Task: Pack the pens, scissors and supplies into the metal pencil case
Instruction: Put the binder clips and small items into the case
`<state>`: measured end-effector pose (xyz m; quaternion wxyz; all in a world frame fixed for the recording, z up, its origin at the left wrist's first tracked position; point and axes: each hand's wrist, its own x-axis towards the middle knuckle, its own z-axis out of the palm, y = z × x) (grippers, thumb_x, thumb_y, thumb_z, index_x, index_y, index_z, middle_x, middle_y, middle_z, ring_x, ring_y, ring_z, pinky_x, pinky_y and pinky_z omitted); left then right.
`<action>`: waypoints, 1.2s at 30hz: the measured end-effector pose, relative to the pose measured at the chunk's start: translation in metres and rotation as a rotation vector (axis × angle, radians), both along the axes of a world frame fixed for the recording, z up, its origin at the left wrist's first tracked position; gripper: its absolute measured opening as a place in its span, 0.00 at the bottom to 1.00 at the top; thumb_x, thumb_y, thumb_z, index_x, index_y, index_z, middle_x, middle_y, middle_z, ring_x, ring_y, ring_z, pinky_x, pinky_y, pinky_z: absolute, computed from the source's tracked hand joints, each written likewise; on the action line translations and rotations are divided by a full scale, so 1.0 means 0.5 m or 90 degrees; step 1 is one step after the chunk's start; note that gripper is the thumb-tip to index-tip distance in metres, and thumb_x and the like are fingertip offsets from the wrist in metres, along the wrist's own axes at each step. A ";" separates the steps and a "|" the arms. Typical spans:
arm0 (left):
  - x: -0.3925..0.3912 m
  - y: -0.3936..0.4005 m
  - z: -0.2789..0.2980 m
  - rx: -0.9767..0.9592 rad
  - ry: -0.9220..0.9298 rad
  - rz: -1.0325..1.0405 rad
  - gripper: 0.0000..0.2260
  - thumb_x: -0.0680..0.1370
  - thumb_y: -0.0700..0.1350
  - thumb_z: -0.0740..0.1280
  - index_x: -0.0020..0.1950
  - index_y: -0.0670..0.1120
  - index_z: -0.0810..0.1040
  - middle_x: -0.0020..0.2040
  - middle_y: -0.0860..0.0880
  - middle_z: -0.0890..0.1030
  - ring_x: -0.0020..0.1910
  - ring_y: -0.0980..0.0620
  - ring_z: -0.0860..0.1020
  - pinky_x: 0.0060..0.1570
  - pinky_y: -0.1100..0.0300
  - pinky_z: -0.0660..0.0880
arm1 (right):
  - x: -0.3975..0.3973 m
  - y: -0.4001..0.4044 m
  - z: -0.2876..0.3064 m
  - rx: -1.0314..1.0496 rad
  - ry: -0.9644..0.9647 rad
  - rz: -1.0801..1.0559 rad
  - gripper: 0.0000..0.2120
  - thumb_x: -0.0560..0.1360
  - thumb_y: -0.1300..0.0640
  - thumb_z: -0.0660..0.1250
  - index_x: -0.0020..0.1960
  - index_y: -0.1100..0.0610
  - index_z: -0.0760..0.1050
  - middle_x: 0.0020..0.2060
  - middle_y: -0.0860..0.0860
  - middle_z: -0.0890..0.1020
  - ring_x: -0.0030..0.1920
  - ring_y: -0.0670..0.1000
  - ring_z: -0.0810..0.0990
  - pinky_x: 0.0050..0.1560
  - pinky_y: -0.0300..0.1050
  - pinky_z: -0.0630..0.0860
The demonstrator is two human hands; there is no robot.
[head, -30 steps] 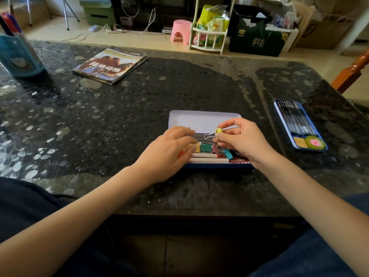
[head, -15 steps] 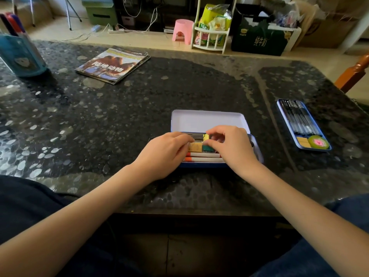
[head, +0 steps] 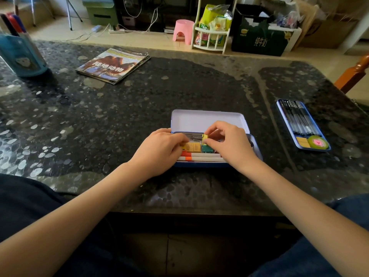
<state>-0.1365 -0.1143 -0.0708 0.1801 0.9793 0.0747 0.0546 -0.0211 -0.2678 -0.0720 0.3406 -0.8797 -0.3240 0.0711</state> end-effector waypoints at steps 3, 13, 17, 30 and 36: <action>-0.001 0.003 0.006 -0.017 0.022 -0.009 0.14 0.79 0.43 0.57 0.61 0.51 0.77 0.59 0.51 0.80 0.66 0.50 0.70 0.62 0.57 0.69 | 0.000 0.007 -0.003 0.014 -0.003 -0.016 0.03 0.73 0.58 0.71 0.46 0.53 0.78 0.43 0.48 0.82 0.43 0.43 0.79 0.44 0.33 0.75; -0.009 -0.007 0.030 -0.025 0.032 -0.021 0.15 0.79 0.42 0.58 0.61 0.51 0.79 0.58 0.50 0.81 0.66 0.51 0.71 0.68 0.64 0.57 | 0.012 -0.004 -0.002 -0.038 -0.027 -0.030 0.07 0.75 0.54 0.68 0.49 0.55 0.83 0.46 0.49 0.84 0.37 0.38 0.75 0.40 0.25 0.66; -0.010 -0.006 0.030 -0.017 0.042 -0.030 0.15 0.79 0.43 0.58 0.62 0.52 0.78 0.61 0.51 0.79 0.69 0.52 0.68 0.68 0.64 0.57 | 0.014 -0.007 0.002 -0.091 -0.045 0.011 0.11 0.75 0.54 0.68 0.56 0.55 0.82 0.52 0.50 0.83 0.40 0.40 0.74 0.43 0.25 0.66; -0.002 -0.004 0.009 0.003 -0.001 -0.086 0.15 0.77 0.41 0.59 0.61 0.50 0.78 0.57 0.51 0.81 0.58 0.52 0.76 0.70 0.57 0.61 | 0.019 -0.025 0.016 -0.061 -0.036 0.042 0.12 0.78 0.62 0.63 0.55 0.52 0.82 0.54 0.47 0.83 0.49 0.39 0.75 0.49 0.27 0.69; 0.026 -0.022 -0.025 0.107 -0.011 -0.180 0.23 0.79 0.55 0.46 0.70 0.53 0.70 0.69 0.55 0.70 0.68 0.55 0.66 0.68 0.58 0.56 | 0.057 -0.075 0.060 -0.219 -0.004 0.066 0.13 0.73 0.55 0.71 0.58 0.51 0.80 0.55 0.47 0.82 0.51 0.44 0.76 0.53 0.37 0.70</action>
